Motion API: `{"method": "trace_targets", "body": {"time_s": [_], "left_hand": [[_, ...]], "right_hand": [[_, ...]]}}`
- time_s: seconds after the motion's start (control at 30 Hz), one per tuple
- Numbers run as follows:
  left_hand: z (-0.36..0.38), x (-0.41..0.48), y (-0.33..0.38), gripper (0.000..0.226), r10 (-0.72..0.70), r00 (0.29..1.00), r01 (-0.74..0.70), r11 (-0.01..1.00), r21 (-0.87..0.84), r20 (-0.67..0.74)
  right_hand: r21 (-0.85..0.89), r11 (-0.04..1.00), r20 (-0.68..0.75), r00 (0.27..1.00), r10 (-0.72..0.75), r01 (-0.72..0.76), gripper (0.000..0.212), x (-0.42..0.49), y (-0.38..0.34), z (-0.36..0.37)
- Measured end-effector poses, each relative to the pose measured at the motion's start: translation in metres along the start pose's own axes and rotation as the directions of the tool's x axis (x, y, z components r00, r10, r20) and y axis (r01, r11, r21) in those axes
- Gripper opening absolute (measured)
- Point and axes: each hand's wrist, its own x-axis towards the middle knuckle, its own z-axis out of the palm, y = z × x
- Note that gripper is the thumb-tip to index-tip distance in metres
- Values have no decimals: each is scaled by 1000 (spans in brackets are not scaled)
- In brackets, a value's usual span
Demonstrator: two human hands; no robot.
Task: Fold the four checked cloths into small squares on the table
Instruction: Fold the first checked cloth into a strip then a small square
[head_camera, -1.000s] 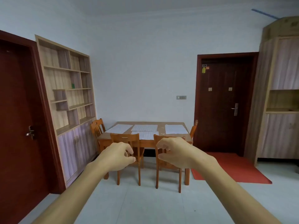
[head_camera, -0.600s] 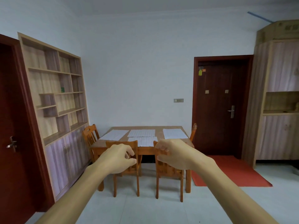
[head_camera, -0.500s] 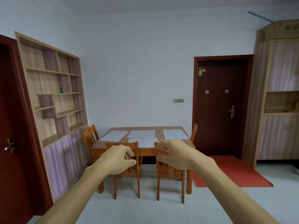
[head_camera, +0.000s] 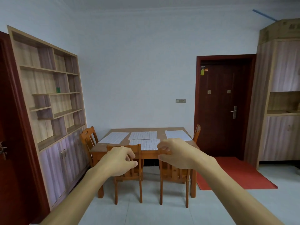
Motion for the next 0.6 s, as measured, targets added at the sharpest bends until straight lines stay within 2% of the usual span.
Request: {"method": "trace_targets", "body": {"time_s": [0.4, 0.6], "left_hand": [[9, 64, -26, 35, -5, 1000, 5, 1000, -4, 13], [12, 121, -38, 34, 18, 999, -18, 1000, -1, 31]], "right_hand": [[4, 1000, 25, 1000, 2, -2, 46, 71, 21, 23], [8, 1000, 31, 999, -17, 17, 48, 137, 49, 35]]}}
